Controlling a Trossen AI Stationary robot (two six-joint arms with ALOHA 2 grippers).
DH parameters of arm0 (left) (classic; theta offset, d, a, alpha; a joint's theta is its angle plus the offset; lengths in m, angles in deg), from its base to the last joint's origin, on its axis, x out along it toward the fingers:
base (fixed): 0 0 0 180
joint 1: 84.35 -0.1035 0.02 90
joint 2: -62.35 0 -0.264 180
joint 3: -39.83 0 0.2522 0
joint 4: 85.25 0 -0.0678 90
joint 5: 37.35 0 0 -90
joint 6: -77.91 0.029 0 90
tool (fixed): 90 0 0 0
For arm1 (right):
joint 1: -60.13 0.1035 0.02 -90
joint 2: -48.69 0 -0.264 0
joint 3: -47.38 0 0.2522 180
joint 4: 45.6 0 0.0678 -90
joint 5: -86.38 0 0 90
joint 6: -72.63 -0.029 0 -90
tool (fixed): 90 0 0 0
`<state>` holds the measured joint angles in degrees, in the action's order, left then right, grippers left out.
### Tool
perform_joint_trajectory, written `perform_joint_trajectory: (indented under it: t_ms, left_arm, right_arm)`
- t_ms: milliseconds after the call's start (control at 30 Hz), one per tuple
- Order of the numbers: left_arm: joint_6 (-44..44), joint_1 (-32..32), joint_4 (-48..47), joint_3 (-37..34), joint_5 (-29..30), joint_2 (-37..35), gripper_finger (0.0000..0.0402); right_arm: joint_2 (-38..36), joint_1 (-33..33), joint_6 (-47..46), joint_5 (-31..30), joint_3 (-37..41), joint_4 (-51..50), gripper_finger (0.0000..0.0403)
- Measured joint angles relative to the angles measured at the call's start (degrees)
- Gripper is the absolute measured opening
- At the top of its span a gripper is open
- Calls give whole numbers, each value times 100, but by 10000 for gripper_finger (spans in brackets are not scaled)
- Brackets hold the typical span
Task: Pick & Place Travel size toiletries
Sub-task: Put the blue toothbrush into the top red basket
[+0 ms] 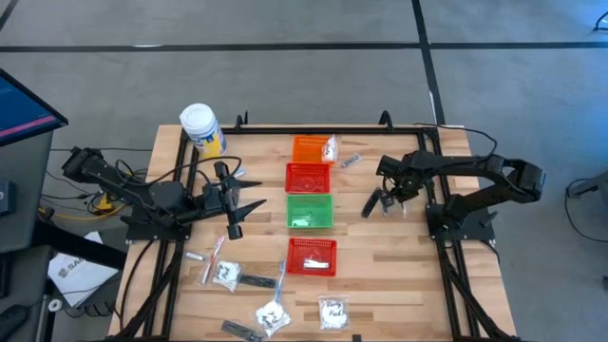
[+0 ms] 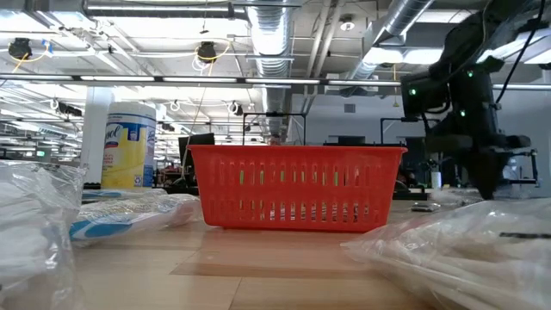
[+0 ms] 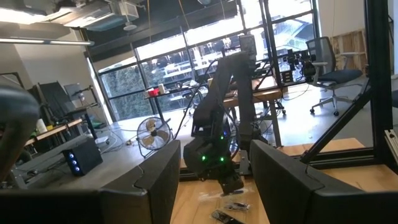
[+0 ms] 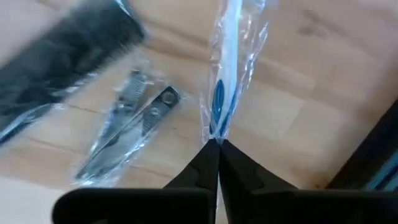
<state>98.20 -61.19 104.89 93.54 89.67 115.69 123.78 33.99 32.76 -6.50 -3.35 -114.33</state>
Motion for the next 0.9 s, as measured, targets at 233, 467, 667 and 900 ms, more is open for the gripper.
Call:
perform_joint_trajectory:
  t_ms: [233,467,667,900]
  left_arm:
    - [2,0,2,0,0,0,186]
    - [1,0,9,-10,-1,0,186]
    - [-160,-201,51,-101,-86,2,186]
    - [-706,-892,128,-162,-1584,259,186]
  right_arm:
    - [-545,477,-67,-441,-723,-375,1]
    - [-1151,1181,-136,-1232,-1434,-373,0]
    - [-1570,2050,154,-1799,-1769,525,0]
    - [-1668,3025,916,-2185,-1805,2171,0]
